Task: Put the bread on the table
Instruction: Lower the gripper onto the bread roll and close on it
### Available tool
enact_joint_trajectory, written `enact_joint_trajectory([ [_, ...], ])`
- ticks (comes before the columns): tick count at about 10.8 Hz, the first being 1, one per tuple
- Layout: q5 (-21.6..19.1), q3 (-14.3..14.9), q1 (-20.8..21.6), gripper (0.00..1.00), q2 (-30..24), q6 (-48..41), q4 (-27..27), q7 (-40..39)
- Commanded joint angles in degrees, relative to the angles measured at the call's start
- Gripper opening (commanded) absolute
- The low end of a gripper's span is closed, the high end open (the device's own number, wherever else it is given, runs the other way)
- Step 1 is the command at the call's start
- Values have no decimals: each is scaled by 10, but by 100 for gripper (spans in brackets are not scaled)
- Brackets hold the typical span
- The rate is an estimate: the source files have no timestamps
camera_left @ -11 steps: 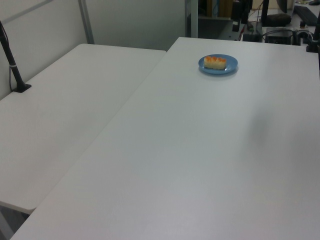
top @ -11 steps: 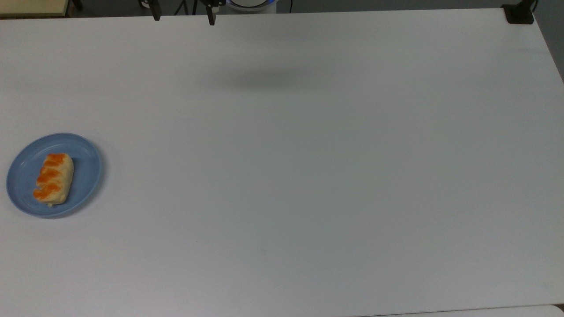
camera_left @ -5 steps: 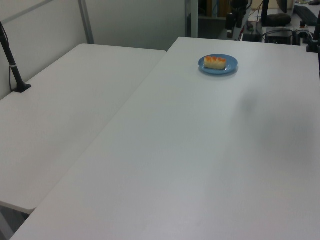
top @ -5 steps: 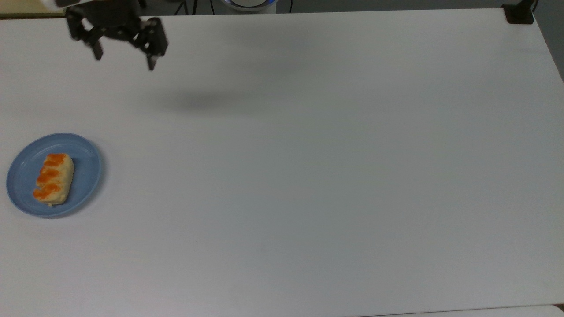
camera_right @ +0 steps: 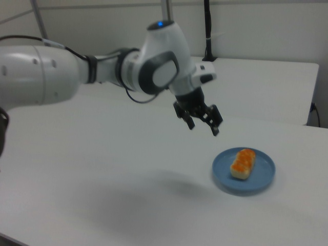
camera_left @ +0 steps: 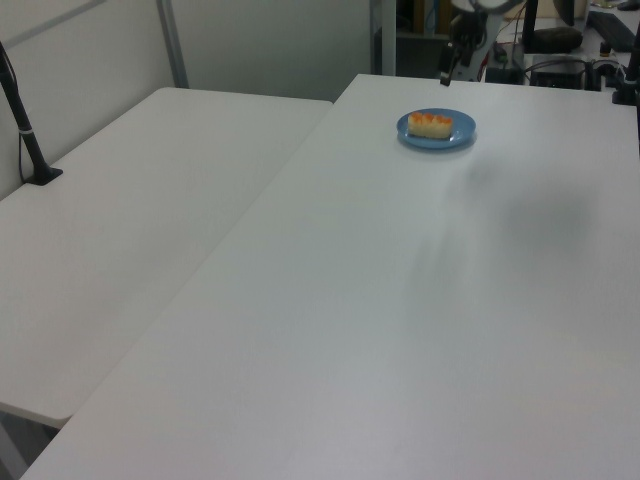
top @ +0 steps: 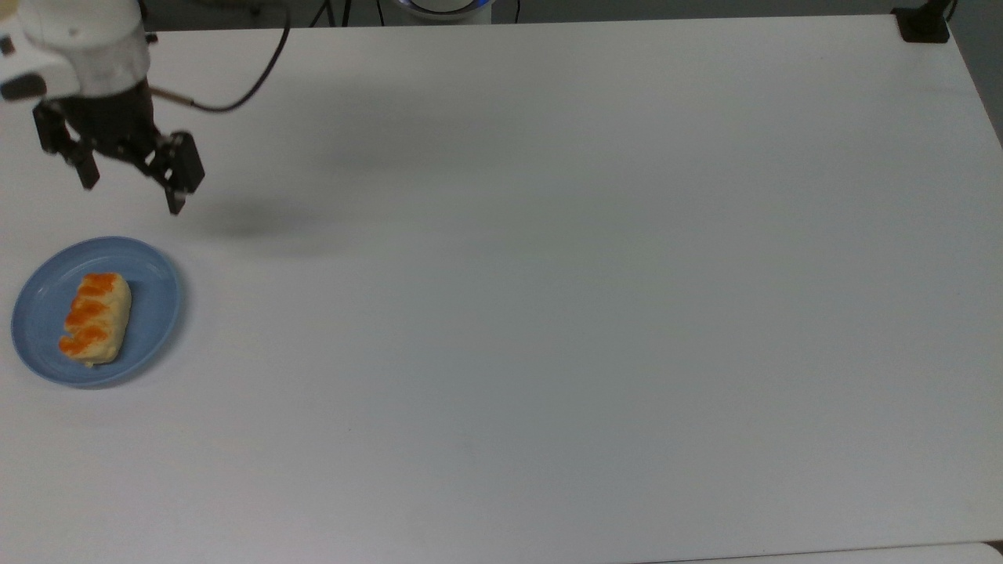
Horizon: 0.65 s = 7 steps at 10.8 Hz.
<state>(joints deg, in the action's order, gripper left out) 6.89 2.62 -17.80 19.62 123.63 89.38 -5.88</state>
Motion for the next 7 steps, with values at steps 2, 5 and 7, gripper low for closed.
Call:
enact_joint_trajectory([
  [2, 13, 3, -31, 100, 94, 117, -12, 0],
  [5, 10, 27, -36, 100, 128, 176, -12, 1],
  [7, 8, 34, -36, 100, 150, 211, -14, 4],
])
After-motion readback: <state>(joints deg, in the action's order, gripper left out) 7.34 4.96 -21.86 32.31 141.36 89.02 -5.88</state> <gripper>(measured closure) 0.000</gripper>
